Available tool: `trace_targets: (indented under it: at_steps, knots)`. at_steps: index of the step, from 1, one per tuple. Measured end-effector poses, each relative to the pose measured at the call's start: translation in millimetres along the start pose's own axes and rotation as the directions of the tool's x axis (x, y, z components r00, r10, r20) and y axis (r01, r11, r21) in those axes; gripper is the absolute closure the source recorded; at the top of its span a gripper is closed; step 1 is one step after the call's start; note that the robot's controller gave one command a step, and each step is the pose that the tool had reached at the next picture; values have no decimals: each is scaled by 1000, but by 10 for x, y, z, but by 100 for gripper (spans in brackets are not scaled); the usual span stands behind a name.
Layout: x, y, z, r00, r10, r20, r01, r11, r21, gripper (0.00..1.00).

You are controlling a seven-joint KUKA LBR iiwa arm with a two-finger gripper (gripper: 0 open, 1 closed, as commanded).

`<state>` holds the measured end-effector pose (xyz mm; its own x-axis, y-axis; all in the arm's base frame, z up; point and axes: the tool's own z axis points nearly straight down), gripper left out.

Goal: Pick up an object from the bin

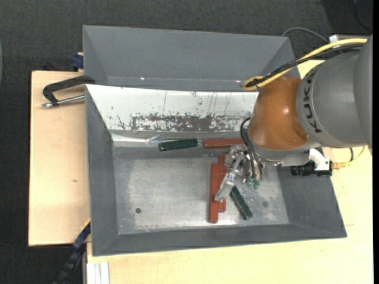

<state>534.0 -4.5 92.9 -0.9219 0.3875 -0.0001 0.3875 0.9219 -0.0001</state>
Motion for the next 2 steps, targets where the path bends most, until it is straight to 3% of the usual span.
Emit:
trace_targets:
  at_steps: [1, 2]
  knots:
    - [455, 187, -15, 998, 66, -3, -66, 998, 0, 0]
    - [537, 250, 26, 999, 45, -2, -45, 999, -1, 0]
